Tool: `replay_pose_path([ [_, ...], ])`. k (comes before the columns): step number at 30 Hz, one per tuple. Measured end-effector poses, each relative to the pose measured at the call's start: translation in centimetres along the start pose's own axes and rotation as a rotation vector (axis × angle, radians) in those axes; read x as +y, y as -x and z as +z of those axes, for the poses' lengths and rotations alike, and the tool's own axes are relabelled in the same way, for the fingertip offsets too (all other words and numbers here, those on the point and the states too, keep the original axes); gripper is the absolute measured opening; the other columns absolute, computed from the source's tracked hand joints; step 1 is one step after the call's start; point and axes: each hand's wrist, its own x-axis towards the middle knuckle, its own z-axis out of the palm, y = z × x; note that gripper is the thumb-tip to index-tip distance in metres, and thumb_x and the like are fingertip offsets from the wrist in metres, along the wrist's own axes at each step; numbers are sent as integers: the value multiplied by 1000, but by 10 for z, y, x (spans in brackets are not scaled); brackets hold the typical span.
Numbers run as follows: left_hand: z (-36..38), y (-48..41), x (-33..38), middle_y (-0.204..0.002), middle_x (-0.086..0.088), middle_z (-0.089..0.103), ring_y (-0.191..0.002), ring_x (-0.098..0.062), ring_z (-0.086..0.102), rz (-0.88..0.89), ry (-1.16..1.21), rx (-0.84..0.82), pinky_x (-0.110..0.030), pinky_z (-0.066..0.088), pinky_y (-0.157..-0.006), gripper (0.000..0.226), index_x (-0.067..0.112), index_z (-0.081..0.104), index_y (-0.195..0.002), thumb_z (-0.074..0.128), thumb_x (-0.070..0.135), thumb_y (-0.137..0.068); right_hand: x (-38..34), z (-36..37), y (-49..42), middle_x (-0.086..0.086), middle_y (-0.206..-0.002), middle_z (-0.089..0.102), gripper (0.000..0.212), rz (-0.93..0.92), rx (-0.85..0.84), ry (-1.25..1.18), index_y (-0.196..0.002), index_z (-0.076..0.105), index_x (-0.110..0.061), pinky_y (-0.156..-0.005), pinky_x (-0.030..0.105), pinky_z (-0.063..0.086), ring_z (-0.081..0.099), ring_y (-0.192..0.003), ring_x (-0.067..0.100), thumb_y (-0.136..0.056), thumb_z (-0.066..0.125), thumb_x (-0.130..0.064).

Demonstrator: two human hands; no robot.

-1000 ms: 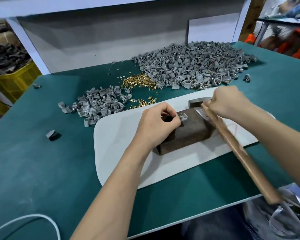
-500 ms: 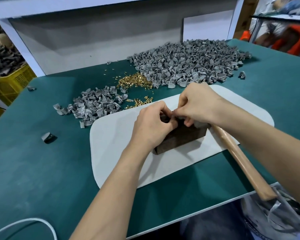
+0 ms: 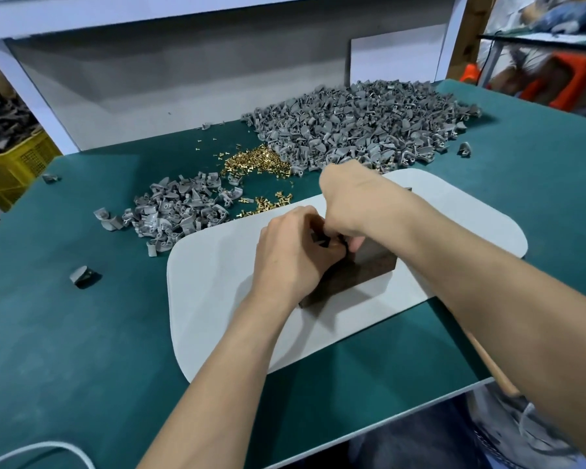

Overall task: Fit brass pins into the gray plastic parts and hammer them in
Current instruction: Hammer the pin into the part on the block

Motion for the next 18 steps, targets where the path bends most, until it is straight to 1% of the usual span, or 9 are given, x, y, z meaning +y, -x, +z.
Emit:
replay_pose_path([
  [3,2,0,2,-71,-4,66,-78,-32,58,-33,-5,17,-42,51,-70,16,14,64,-72,67,29,-67,-1,0,-2,8,-54,51,27,28,-3,-32,-62,45,-7,-41,22,47,56,-48,21,-80,64,0],
  [5,1,-1,2,-72,-4,66,-79,-32,58,-51,2,14,-42,51,-71,12,14,65,-72,67,25,-69,0,0,-4,6,-47,53,26,33,-19,-38,-65,45,-7,-44,24,52,62,-48,22,-80,64,-1],
  [8,1,0,2,-72,-4,66,-79,-31,58,-70,33,4,-42,51,-71,9,13,66,-71,67,22,-69,1,1,-5,2,-35,51,28,17,-45,-38,-66,40,-7,-58,35,59,70,-58,27,-80,64,-1],
  [10,1,0,2,-71,-4,66,-78,-31,57,-70,35,-3,-41,51,-71,8,14,67,-70,67,22,-69,1,1,-4,3,-39,53,30,11,-31,-37,-66,38,-8,-63,34,59,72,-67,26,-80,64,-2],
  [11,1,0,3,-71,-4,66,-77,-31,58,-75,39,1,-41,51,-71,7,15,66,-69,67,22,-69,1,1,-3,5,-48,55,32,16,-28,-45,-66,36,-8,-61,31,59,72,-70,26,-80,64,-3],
  [13,2,0,3,-69,-1,66,-74,-27,60,-105,58,23,-40,52,-69,12,20,60,-63,70,22,-68,3,2,-2,7,-57,56,35,28,-43,-105,-68,33,-10,-47,26,54,71,-67,27,-81,65,-4],
  [14,2,0,2,-69,1,65,-73,-24,60,-120,67,33,-39,53,-69,18,22,56,-60,71,21,-68,4,3,-1,6,-52,57,34,32,-58,-129,-69,34,-9,-41,24,51,71,-64,27,-82,66,-6],
  [15,3,0,2,-69,3,66,-72,-23,61,-128,73,37,-39,53,-68,22,23,52,-58,72,20,-68,6,2,-1,4,-44,56,32,30,-68,-141,-70,36,-9,-42,24,51,70,-63,26,-83,65,-7],
  [18,4,0,0,-71,3,66,-72,-22,61,-132,94,32,-41,53,-70,26,24,50,-57,74,18,-67,12,3,-1,-2,-29,48,25,12,-84,-179,-65,46,-6,-57,26,57,71,-60,23,-84,62,-7],
])
